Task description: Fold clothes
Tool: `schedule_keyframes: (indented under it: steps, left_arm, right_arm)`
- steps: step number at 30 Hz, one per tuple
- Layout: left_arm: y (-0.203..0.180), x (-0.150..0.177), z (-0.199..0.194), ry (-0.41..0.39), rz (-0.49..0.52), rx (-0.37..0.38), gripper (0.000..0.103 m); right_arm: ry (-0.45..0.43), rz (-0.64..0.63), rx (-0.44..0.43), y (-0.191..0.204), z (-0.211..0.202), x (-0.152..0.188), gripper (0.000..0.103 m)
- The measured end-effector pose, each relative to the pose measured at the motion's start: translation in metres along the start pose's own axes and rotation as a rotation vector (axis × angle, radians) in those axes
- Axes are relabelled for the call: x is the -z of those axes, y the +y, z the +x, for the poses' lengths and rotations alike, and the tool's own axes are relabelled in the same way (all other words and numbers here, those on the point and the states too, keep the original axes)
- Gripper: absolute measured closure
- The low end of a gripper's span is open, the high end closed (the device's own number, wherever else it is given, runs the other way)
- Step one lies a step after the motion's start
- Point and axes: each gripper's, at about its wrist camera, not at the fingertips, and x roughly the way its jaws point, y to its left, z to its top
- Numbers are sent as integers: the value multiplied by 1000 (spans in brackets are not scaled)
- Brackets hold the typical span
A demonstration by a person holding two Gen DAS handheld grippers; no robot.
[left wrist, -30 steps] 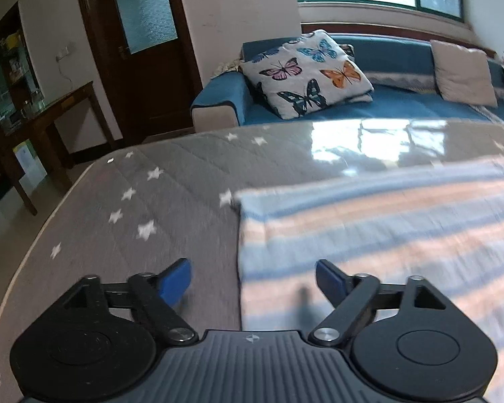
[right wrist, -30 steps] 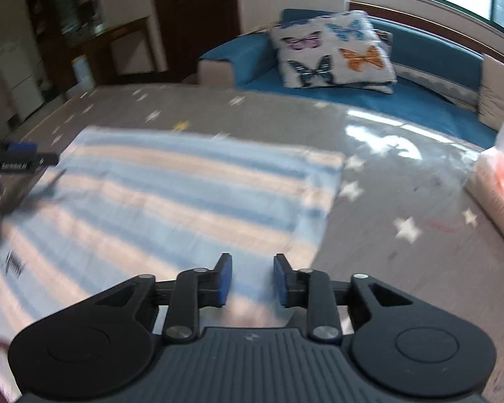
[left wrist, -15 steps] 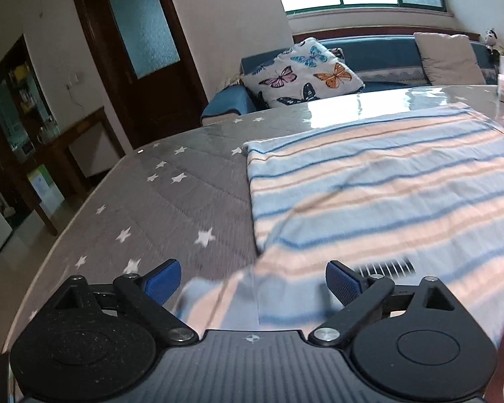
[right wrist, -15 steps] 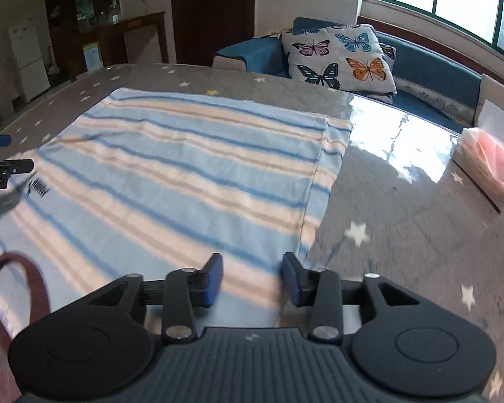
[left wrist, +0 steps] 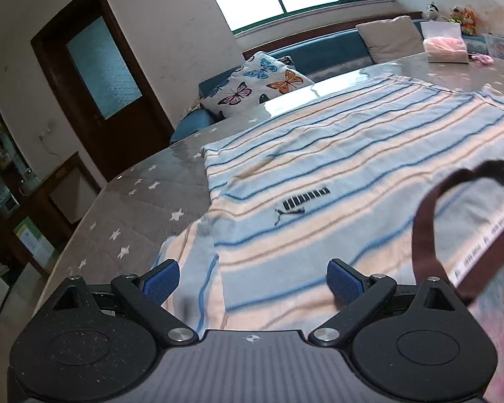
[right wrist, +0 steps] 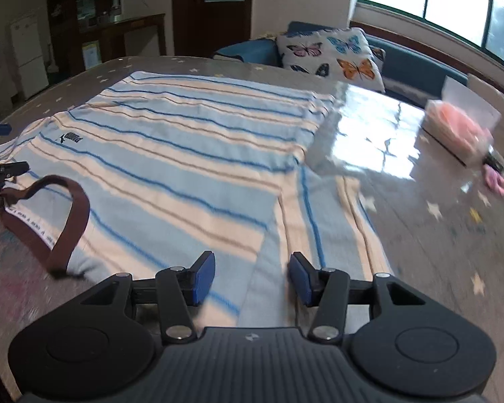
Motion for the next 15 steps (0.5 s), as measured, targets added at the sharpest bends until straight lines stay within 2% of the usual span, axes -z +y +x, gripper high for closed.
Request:
schedule_keyframes:
  steps: [8,12,15]
  left_arm:
    - [17,10,-11,17,-10,11,6]
    - [21,0,-22,-25,-38,29,6]
    - [16,-14,-21,-50,-69,45,6]
  right_arm:
    - [39,-11,25,8,-21,4,52]
    - [-12,-42,-43,27,-27,-11,52]
    - [-47,-91,-91,48,-16,-28,52]
